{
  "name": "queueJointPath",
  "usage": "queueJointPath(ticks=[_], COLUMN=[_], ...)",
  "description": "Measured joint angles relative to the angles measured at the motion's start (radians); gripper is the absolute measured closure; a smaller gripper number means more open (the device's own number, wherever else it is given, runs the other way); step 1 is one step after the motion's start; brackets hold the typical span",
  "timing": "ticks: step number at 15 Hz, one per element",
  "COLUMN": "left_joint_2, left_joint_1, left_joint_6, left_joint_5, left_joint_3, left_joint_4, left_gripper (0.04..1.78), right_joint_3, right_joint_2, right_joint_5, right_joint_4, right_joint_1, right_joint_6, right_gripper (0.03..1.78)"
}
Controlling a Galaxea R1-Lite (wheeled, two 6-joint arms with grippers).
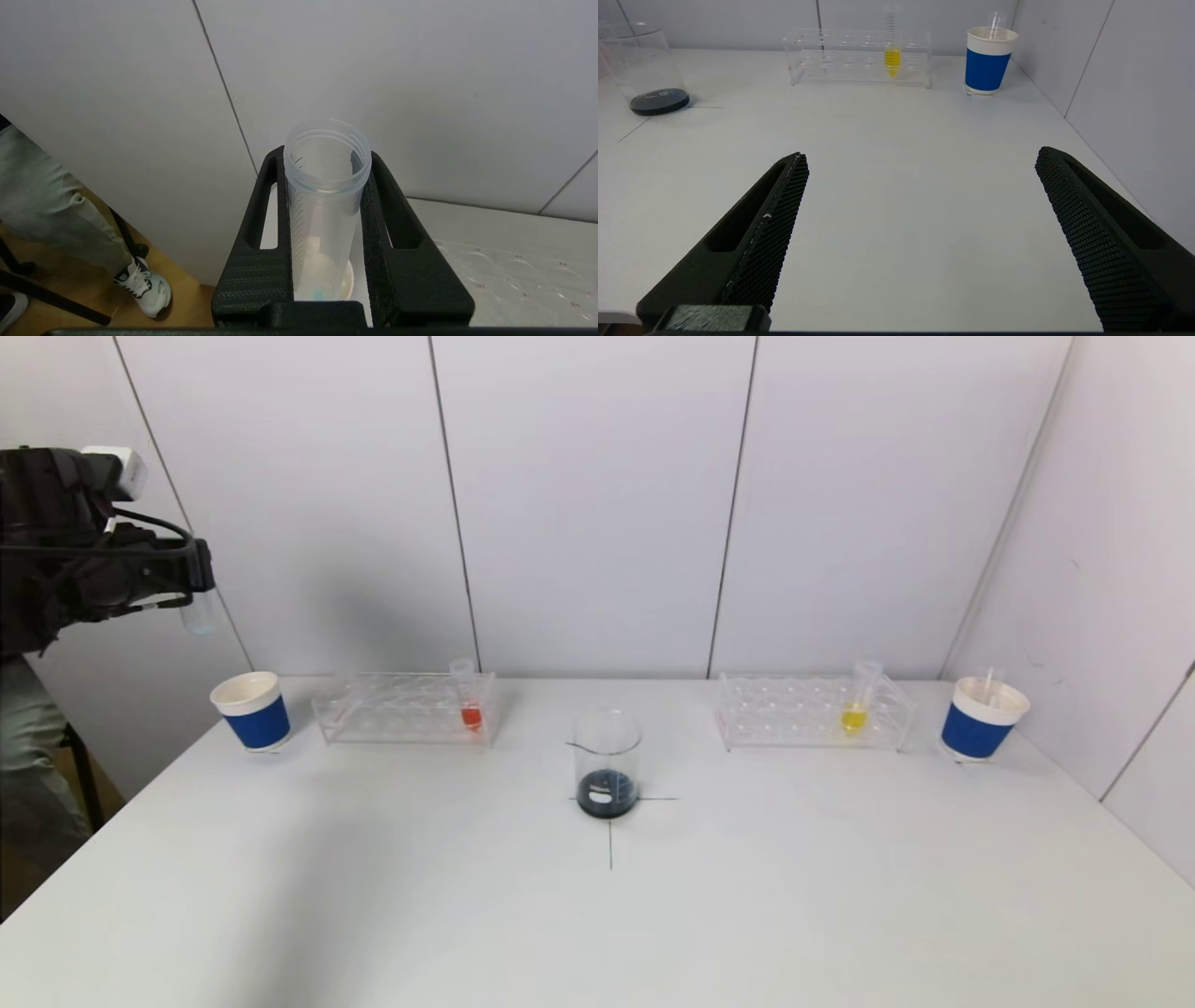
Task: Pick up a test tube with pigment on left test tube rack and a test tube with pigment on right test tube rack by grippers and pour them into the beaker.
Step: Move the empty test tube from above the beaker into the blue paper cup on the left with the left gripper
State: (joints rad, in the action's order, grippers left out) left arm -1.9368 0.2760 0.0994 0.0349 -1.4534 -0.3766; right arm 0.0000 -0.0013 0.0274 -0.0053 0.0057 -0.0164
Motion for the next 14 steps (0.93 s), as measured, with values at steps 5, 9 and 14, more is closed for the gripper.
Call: queueJointPath(ticks=[5, 9, 14], left_joint_2=[-0.070, -0.126, -0.180], left_joint_1=[0.007, 0.007, 0.009], left_joint_6=[-0.037, -0.047, -0.045], left_joint_5=[0.000, -0.002, -0.001], left_joint_3=[0.030, 0.063, 0.133], left_joint_4=[-0.104, -0.172, -0.278], left_gripper=[1.38, 1.38, 1.38], right_joint_3=[0.000, 0.000, 0.000], right_joint_2=[0.000, 0.000, 0.000], right_joint_5=[0.000, 0.000, 0.000], right_joint_4=[0.000, 0.000, 0.000], right_joint_1=[0.000, 0.000, 0.000], right_joint_6=[0.000, 0.000, 0.000], right_gripper=[0.04, 0.04, 0.04])
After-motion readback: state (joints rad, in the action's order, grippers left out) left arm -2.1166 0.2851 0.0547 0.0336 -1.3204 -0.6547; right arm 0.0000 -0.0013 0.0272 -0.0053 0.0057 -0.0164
